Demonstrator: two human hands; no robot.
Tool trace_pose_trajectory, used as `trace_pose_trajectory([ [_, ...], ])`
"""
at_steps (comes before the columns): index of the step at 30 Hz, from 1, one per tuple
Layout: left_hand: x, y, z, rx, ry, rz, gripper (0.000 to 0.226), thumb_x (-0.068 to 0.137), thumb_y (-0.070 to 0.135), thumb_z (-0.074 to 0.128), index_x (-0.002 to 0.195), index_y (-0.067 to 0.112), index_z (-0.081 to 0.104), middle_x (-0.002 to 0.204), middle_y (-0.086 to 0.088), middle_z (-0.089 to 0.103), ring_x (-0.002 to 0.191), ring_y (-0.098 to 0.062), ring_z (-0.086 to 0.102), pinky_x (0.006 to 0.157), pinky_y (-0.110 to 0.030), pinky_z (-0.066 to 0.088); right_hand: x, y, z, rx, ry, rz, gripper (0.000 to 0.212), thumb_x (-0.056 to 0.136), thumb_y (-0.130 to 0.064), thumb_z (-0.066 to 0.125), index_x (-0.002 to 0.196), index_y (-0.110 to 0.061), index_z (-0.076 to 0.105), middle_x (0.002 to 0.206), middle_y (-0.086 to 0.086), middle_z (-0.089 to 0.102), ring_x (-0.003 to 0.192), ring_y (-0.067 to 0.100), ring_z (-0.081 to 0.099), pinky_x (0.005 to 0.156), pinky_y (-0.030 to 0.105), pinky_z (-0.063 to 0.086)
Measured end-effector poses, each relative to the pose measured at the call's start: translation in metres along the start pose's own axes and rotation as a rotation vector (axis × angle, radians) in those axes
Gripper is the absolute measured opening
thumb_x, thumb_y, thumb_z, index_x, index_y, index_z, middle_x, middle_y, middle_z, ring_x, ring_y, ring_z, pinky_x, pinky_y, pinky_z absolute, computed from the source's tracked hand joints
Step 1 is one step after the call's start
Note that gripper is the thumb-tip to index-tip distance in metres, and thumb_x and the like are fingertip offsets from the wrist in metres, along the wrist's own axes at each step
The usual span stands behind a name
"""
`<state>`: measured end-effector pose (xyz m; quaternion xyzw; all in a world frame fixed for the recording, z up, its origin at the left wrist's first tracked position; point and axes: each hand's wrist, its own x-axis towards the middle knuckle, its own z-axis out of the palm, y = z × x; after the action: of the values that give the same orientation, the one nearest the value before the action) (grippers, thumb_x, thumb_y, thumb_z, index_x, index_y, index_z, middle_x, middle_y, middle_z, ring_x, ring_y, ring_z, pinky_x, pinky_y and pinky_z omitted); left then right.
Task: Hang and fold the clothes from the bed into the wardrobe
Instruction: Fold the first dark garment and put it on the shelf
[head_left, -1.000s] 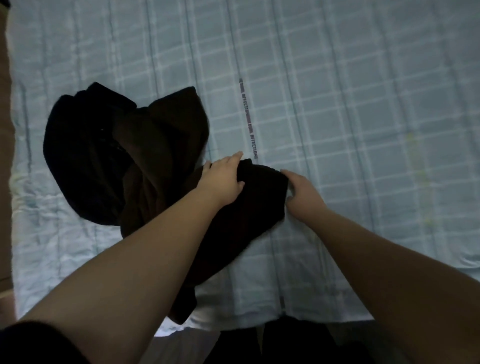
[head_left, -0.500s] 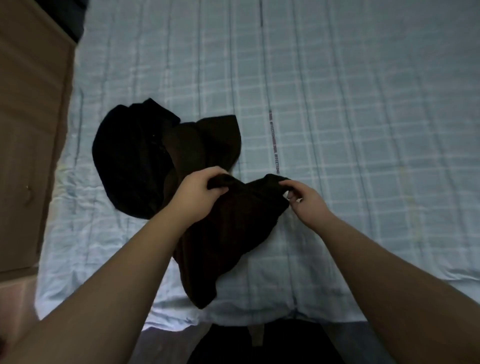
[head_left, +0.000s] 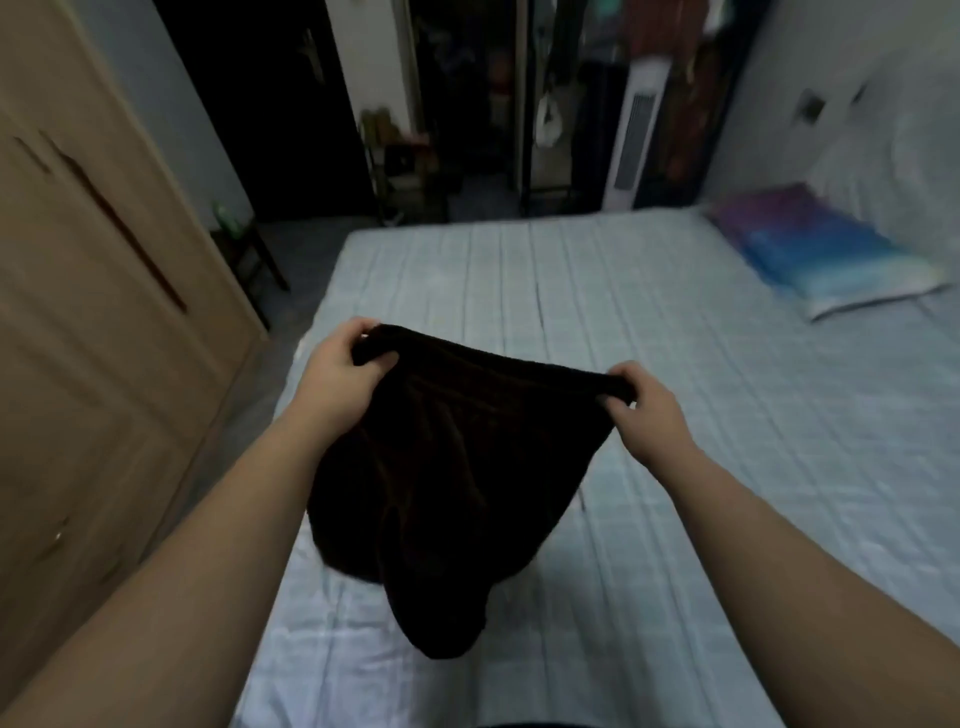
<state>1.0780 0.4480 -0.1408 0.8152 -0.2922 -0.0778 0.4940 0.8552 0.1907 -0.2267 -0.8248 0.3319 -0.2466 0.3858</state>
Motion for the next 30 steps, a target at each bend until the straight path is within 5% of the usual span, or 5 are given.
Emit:
trace_pose_trajectory([
  [4, 0.017, 0.06, -0.039, -0.069, 0.092, 0.092, 0.009, 0.093, 0.017, 0.066, 0.094, 0.025, 0.063, 0.091, 0.005, 0.068, 0.086, -0.012, 0.065, 0.074, -0.028, 0.051, 0.025, -0.077, -0.061, 0.189, 0.236, -0.109, 0.023, 0.092, -0.018, 0.065, 0.106, -0.025, 0.048, 0.093, -0.006, 0.061, 0.083, 0.009, 0.057, 0.072, 0.022, 0.04],
  [8, 0.028, 0.111, -0.06, -0.095, 0.121, 0.175, 0.005, 0.094, 0.02, 0.066, 0.094, 0.025, 0.068, 0.093, 0.001, 0.071, 0.089, -0.016, 0.067, 0.079, -0.034, 0.053, 0.045, -0.131, -0.128, 0.186, 0.344, -0.257, 0.009, 0.093, -0.016, 0.064, 0.098, -0.023, 0.063, 0.088, -0.007, 0.065, 0.086, 0.012, 0.061, 0.075, 0.023, 0.04],
  [17, 0.05, 0.156, -0.113, -0.182, 0.31, 0.18, 0.008, 0.088, 0.024, 0.072, 0.084, 0.032, 0.074, 0.097, -0.007, 0.075, 0.096, -0.029, 0.07, 0.093, -0.053, 0.053, 0.081, -0.136, -0.227, 0.155, 0.436, -0.356, 0.014, 0.094, -0.018, 0.053, 0.096, -0.026, 0.065, 0.091, -0.001, 0.069, 0.092, 0.023, 0.064, 0.086, 0.042, 0.05],
  [24, 0.058, 0.211, -0.125, -0.212, 0.293, 0.31, 0.012, 0.094, 0.022, 0.066, 0.089, 0.032, 0.07, 0.092, 0.005, 0.073, 0.085, -0.012, 0.069, 0.076, -0.032, 0.055, 0.095, -0.166, -0.267, 0.218, 0.417, -0.434, 0.013, 0.096, -0.026, 0.051, 0.094, -0.031, 0.063, 0.09, -0.001, 0.067, 0.092, 0.029, 0.064, 0.086, 0.051, 0.053],
  [30, 0.072, 0.261, -0.128, -0.216, 0.203, 0.463, 0.009, 0.097, 0.025, 0.061, 0.1, 0.029, 0.069, 0.101, -0.001, 0.073, 0.095, -0.018, 0.071, 0.084, -0.037, 0.056, 0.111, -0.231, -0.281, 0.362, 0.357, -0.599, 0.006, 0.088, -0.03, 0.061, 0.087, -0.035, 0.065, 0.087, -0.007, 0.068, 0.088, 0.018, 0.062, 0.089, 0.051, 0.051],
])
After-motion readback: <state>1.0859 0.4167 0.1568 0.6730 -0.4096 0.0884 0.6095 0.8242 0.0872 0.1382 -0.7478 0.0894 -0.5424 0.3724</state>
